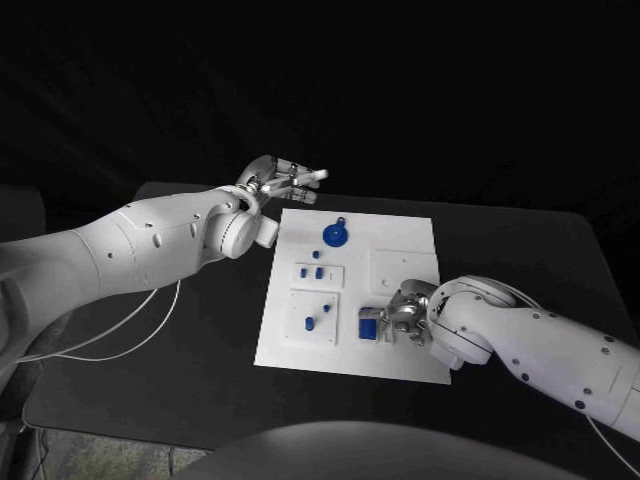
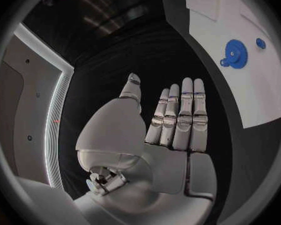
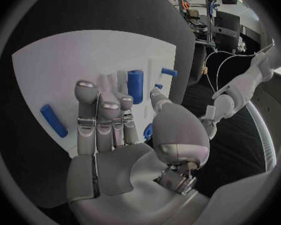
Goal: Assemble the parts on the task board
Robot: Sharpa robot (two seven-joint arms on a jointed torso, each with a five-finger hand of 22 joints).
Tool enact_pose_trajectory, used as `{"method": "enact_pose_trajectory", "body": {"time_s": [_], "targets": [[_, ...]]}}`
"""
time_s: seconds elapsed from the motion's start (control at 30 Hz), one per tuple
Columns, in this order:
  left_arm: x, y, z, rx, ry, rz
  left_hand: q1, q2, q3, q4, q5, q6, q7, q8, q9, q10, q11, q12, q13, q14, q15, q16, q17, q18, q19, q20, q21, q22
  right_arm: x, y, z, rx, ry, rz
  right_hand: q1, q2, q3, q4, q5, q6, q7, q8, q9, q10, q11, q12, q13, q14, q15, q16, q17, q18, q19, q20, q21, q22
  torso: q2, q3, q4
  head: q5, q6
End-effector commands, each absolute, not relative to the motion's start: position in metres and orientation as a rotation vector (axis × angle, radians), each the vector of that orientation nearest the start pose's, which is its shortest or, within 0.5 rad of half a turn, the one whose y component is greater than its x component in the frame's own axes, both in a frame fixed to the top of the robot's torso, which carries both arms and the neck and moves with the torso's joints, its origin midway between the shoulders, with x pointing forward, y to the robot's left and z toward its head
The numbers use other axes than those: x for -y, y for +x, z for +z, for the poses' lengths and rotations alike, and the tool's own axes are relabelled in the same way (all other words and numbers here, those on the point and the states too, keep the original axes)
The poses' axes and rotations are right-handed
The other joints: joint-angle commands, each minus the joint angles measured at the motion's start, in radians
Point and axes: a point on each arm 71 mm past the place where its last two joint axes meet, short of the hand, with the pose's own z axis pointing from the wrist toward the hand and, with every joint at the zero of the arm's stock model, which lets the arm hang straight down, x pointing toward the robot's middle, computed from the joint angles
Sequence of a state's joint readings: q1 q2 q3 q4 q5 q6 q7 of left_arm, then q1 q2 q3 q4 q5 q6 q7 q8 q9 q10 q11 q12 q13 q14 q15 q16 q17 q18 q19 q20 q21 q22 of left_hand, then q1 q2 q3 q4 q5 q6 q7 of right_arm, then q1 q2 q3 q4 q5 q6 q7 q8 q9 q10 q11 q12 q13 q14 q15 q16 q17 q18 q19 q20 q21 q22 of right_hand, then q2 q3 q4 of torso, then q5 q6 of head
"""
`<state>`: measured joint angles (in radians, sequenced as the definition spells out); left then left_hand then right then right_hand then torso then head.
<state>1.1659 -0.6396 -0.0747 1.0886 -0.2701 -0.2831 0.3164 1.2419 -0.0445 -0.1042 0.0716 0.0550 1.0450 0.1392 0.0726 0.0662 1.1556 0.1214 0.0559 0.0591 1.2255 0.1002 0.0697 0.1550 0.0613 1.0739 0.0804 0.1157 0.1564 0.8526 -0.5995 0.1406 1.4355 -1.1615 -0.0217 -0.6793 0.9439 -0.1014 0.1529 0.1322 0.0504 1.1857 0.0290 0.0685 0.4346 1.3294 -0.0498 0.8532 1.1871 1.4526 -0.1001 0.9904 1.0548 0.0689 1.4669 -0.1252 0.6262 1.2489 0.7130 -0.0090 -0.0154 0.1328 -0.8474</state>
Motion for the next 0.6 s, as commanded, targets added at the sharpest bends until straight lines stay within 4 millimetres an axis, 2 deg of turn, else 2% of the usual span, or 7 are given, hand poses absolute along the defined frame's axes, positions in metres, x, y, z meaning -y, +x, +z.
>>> {"method": "enact_pose_trajectory", "body": {"time_s": [0.03, 0.13, 0.27, 0.37, 0.43, 0.6], "targets": [[-0.232, 0.548, -0.233, -1.538, -0.921, -1.223, -0.006, 0.007, 0.001, 0.004, 0.004, -0.010, 0.000, -0.003, 0.001, -0.006, 0.000, 0.005, 0.002, -0.006, -0.001, -0.003, 0.002, -0.011, 0.000, 0.004, 0.006, -0.001, 0.125, 0.427, -0.325, -2.417, 0.369, 0.474, 0.009, 0.001, -0.003, -0.002, -0.002, -0.003, 0.004, -0.004, 0.001, 0.001, 0.003, -0.003, 0.001, 0.000, -0.006, -0.004, 0.002, -0.007, 0.049, -0.005, -0.003, 0.001, 0.000, 0.0005, -0.0002, 0.000, -0.001], [-0.232, 0.548, -0.233, -1.538, -0.921, -1.222, -0.006, 0.007, 0.001, 0.004, 0.004, -0.010, 0.000, -0.003, 0.001, -0.006, 0.000, 0.005, 0.002, -0.006, -0.001, -0.003, 0.002, -0.011, 0.000, 0.004, 0.006, -0.001, 0.127, 0.427, -0.324, -2.410, 0.369, 0.478, 0.031, 0.017, 0.006, -0.022, -0.002, 0.002, 0.002, -0.003, 0.003, 0.004, 0.002, -0.001, 0.003, 0.000, -0.006, -0.005, 0.002, -0.007, 0.049, -0.005, -0.003, 0.002, 0.001, 0.0006, -0.0003, 0.001, -0.002], [-0.233, 0.548, -0.233, -1.539, -0.922, -1.220, -0.006, 0.007, 0.001, 0.004, 0.004, -0.010, 0.000, -0.003, 0.001, -0.006, 0.000, 0.005, 0.002, -0.006, -0.001, -0.003, 0.002, -0.011, 0.000, 0.004, 0.006, -0.001, 0.129, 0.427, -0.323, -2.400, 0.372, 0.481, 0.026, 0.025, 0.012, -0.059, -0.002, 0.006, 0.001, -0.004, 0.006, 0.004, 0.002, 0.001, 0.006, 0.001, -0.006, -0.007, 0.005, -0.007, 0.049, -0.005, -0.003, 0.002, 0.000, 0.0006, -0.0006, 0.001, -0.003], [-0.233, 0.548, -0.233, -1.539, -0.922, -1.219, -0.005, 0.010, 0.002, 0.005, 0.004, -0.009, 0.000, -0.003, 0.001, -0.005, 0.000, 0.005, 0.002, -0.006, -0.001, -0.003, 0.002, -0.011, 0.000, 0.004, 0.009, -0.005, 0.132, 0.427, -0.322, -2.388, 0.374, 0.482, 0.080, 0.039, 0.035, -0.100, -0.001, 0.014, -0.002, -0.002, 0.010, 0.006, 0.000, 0.009, 0.011, 0.001, -0.006, -0.007, 0.004, -0.007, 0.049, -0.004, -0.002, 0.003, 0.000, 0.0007, -0.0008, 0.002, -0.002], [-0.233, 0.548, -0.233, -1.537, -0.922, -1.218, -0.005, 0.010, 0.002, 0.005, 0.004, -0.009, 0.000, -0.003, 0.001, -0.005, 0.000, 0.005, 0.002, -0.006, -0.001, -0.003, 0.002, -0.011, 0.000, 0.004, 0.009, -0.005, 0.136, 0.426, -0.321, -2.374, 0.377, 0.489, 0.073, 0.020, 0.048, -0.104, -0.002, 0.016, -0.001, -0.004, 0.012, 0.006, 0.001, 0.012, 0.014, 0.001, -0.006, -0.008, 0.004, -0.008, 0.049, -0.005, 0.000, 0.003, 0.000, 0.0014, -0.0007, 0.002, 0.000], [-0.235, 0.548, -0.233, -1.532, -0.921, -1.217, -0.004, 0.011, 0.000, 0.002, 0.005, -0.008, 0.000, -0.002, 0.002, -0.003, -0.001, 0.005, 0.002, -0.005, -0.002, -0.003, 0.002, -0.011, 0.000, 0.004, 0.011, -0.006, 0.150, 0.427, -0.314, -2.347, 0.386, 0.497, 0.063, -0.013, 0.073, -0.084, -0.002, 0.016, 0.000, -0.004, 0.014, 0.006, 0.001, 0.018, 0.019, 0.002, -0.006, -0.010, 0.004, -0.008, 0.050, -0.005, 0.002, 0.004, -0.001, 0.0008, -0.0027, -0.001, 0.002]]}}
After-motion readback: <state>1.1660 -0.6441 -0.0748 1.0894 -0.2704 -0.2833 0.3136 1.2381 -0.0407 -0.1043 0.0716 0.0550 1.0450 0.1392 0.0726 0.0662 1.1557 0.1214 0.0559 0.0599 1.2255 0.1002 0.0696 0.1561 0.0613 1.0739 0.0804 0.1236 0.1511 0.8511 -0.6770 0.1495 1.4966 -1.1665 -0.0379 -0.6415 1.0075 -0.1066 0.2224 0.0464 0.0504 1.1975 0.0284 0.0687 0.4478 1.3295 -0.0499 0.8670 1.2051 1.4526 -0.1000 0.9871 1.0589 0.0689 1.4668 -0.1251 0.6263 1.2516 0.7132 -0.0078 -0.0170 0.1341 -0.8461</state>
